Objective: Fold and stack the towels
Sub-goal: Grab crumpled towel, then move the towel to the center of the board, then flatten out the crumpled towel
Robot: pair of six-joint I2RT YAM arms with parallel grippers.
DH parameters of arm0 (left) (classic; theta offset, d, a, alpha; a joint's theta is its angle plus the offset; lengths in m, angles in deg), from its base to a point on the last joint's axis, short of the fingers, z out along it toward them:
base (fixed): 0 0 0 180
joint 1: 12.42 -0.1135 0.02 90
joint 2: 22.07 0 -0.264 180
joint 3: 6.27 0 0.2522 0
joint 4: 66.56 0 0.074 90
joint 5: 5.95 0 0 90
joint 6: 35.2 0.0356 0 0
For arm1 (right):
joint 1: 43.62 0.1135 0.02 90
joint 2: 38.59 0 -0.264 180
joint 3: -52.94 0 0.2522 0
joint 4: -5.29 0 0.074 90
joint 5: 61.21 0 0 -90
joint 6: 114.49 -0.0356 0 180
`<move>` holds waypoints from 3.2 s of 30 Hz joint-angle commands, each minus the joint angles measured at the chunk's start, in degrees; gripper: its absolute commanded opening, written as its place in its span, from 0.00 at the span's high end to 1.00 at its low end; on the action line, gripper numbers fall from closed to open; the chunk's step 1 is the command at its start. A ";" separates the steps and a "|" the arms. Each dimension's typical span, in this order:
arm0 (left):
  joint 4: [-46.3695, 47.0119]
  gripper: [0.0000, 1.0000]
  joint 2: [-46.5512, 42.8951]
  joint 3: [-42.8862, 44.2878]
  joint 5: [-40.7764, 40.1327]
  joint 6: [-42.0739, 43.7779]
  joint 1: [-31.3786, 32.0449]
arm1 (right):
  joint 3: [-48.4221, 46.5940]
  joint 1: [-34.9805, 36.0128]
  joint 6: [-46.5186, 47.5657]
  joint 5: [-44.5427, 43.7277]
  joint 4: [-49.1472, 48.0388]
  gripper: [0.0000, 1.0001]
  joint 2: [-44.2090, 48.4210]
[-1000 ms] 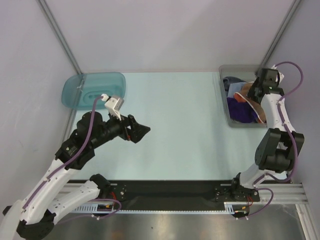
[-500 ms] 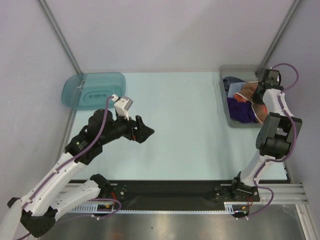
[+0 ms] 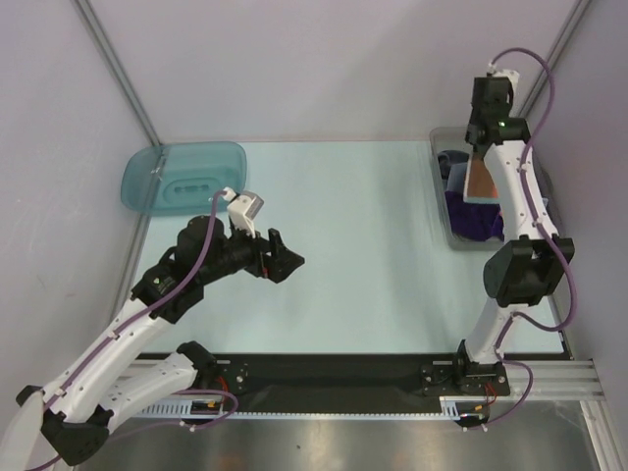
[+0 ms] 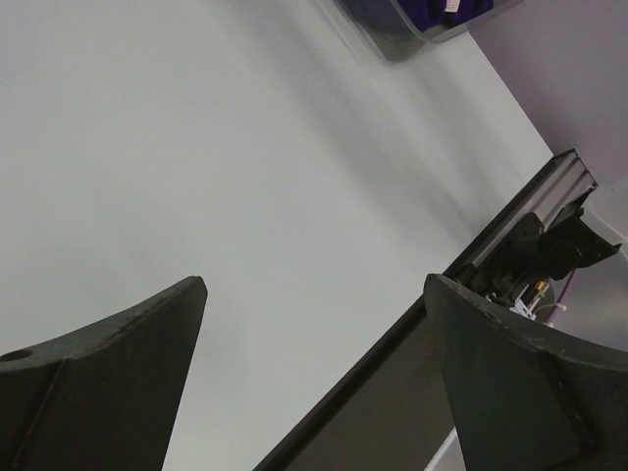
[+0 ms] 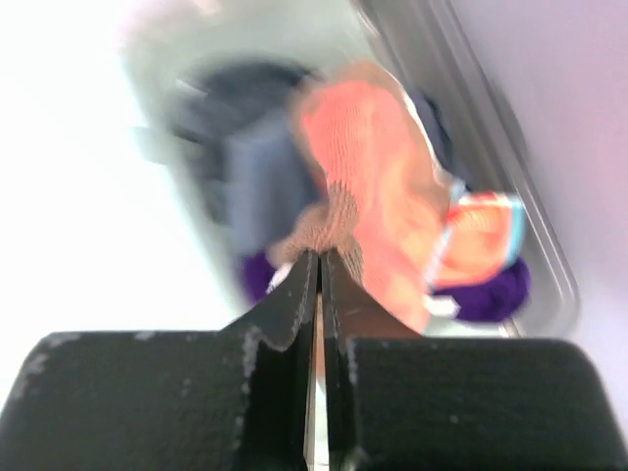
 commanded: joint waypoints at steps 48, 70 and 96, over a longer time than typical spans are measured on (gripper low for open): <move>20.67 0.21 42.28 11.87 3.16 -6.68 -14.95 | 20.55 18.33 3.57 52.29 -17.99 0.44 -15.02; 27.53 0.18 55.12 19.08 16.61 -0.69 -19.09 | 20.03 12.90 5.77 59.24 -17.57 0.48 -13.24; 42.46 0.14 54.33 12.66 24.00 3.52 -19.44 | 22.73 18.50 13.59 70.93 -9.55 1.00 -8.45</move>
